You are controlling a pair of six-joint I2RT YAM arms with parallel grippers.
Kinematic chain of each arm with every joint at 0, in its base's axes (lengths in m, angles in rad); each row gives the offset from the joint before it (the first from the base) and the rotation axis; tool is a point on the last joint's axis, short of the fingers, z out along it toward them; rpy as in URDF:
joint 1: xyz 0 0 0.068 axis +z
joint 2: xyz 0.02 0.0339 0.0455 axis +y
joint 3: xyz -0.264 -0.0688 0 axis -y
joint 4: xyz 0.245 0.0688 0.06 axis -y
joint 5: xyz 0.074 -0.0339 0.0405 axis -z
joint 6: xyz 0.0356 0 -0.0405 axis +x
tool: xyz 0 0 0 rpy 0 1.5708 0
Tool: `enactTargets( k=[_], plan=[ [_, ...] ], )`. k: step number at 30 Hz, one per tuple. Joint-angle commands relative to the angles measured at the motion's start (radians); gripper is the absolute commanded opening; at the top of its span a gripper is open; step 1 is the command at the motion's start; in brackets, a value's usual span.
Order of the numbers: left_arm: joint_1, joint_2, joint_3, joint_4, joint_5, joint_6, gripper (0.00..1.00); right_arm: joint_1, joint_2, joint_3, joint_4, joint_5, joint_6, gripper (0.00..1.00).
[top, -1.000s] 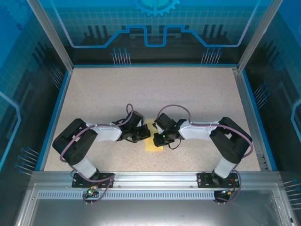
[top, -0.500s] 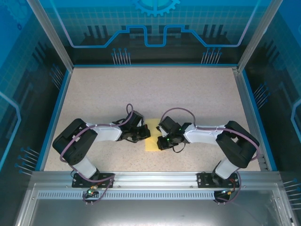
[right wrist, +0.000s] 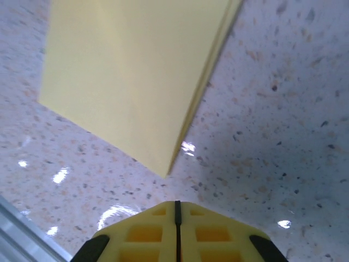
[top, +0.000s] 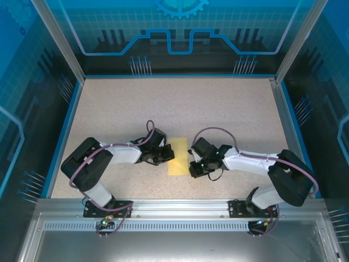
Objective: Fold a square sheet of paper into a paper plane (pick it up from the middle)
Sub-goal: Fold the triangle a second time at the center of the table.
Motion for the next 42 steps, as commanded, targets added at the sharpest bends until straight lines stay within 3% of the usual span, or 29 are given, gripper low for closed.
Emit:
enactTargets(
  k=[1, 7, 15, 27, 35, 42],
  plan=[
    [0.012, 0.014, -0.008, -0.109, -0.087, 0.003, 0.01, -0.018, -0.003, 0.06, 0.019, -0.002, -0.024, 0.08],
    [0.012, 0.017, 0.0, -0.113, -0.078, 0.004, 0.01, -0.008, 0.17, 0.169, 0.073, -0.031, -0.038, 0.06],
    [0.012, 0.017, 0.006, -0.114, -0.075, -0.002, 0.01, -0.009, 0.262, 0.16, 0.078, 0.0, -0.03, 0.06],
    [0.013, -0.002, -0.001, -0.12, -0.081, -0.006, 0.01, -0.006, 0.132, -0.037, 0.014, -0.1, -0.057, 0.07],
    [0.011, -0.009, 0.006, -0.114, -0.068, -0.002, 0.01, -0.007, -0.019, 0.004, 0.052, -0.015, -0.037, 0.07],
    [0.011, -0.012, 0.015, -0.111, -0.051, -0.002, 0.01, -0.007, 0.172, 0.141, 0.076, 0.019, -0.029, 0.06]
  ],
)
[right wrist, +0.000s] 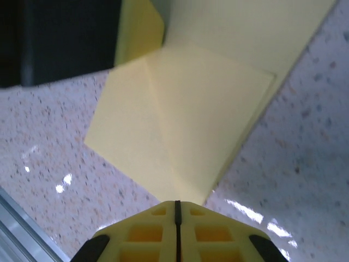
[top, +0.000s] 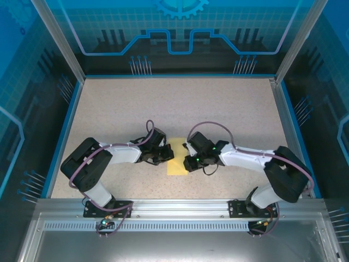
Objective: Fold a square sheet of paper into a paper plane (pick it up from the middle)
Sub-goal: Fold the triangle a second time at the center of the table.
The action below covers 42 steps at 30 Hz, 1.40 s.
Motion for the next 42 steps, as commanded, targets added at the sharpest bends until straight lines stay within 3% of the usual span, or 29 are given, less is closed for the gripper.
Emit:
enactTargets(
  k=[1, 15, 21, 42],
  plan=[
    [0.011, -0.008, 0.007, -0.085, -0.037, -0.003, 0.01, 0.001, 0.092, 0.049, 0.02, 0.007, 0.013, 0.06],
    [-0.013, -0.072, 0.017, -0.017, 0.076, -0.05, 0.04, 0.001, 0.13, -0.013, 0.033, -0.007, 0.044, 0.06],
    [-0.049, -0.11, 0.001, -0.019, 0.062, -0.093, 0.05, 0.001, 0.131, -0.01, 0.033, -0.007, 0.041, 0.06],
    [-0.098, 0.033, -0.009, 0.057, 0.085, -0.135, 0.02, 0.002, 0.024, -0.002, 0.045, -0.047, 0.013, 0.06]
  ],
)
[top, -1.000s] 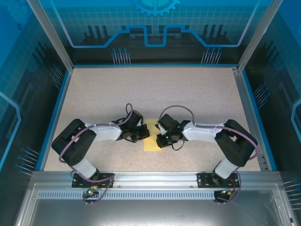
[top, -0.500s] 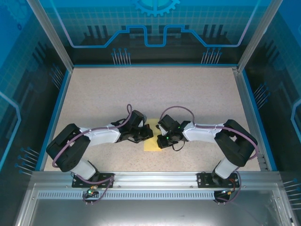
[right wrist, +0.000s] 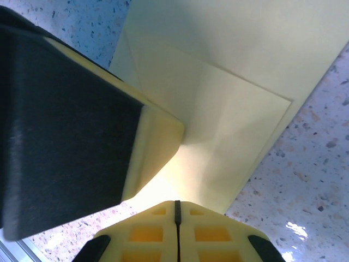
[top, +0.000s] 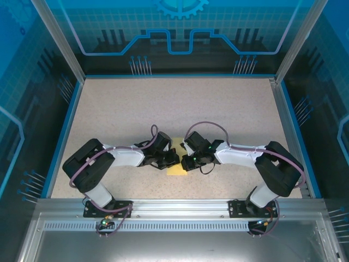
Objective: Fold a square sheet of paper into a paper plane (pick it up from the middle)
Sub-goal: Fold the triangle a second time at the center of the table.
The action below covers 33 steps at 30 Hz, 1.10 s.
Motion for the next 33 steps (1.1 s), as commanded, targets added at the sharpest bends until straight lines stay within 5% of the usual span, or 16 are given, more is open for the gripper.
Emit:
enactTargets(
  k=[1, 18, 33],
  plan=[
    [-0.008, 0.027, 0.002, 0.002, 0.01, 0.0, 0.02, 0.004, -0.034, -0.006, 0.004, -0.025, -0.009, 0.06],
    [-0.006, 0.006, -0.03, 0.004, -0.002, 0.032, 0.02, 0.02, 0.081, -0.042, 0.015, -0.024, 0.007, 0.06],
    [0.087, 0.026, -0.092, 0.083, -0.003, 0.056, 0.03, 0.02, 0.093, -0.093, -0.042, -0.011, 0.011, 0.06]
  ],
)
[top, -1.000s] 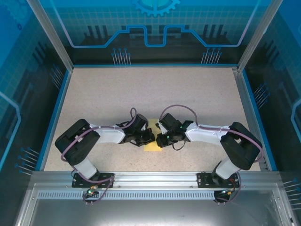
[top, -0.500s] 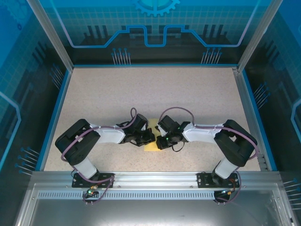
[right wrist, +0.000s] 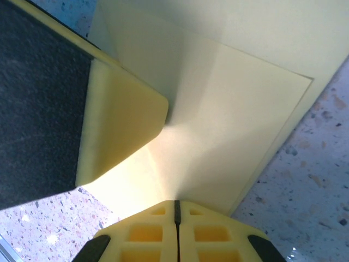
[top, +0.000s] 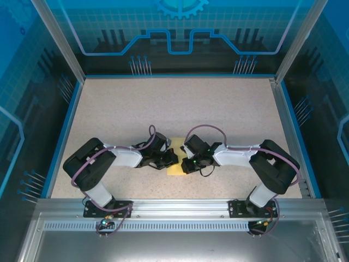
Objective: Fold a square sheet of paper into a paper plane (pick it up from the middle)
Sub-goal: Fold the triangle a second time at the center of the table.
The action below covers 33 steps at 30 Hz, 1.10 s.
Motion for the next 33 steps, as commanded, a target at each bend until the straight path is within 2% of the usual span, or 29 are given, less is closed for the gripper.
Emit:
enactTargets(
  k=[1, 22, 33],
  plan=[
    [0.041, 0.014, -0.029, -0.042, -0.062, 0.032, 0.03, 0.012, 0.048, -0.048, -0.11, 0.001, 0.01, 0.06],
    [0.163, -0.014, -0.008, -0.107, -0.085, 0.102, 0.03, 0.012, 0.041, -0.056, -0.118, 0.019, 0.015, 0.06],
    [0.203, -0.066, 0.071, -0.219, -0.088, 0.168, 0.04, 0.012, -0.019, -0.02, -0.098, 0.032, 0.041, 0.06]
  ],
)
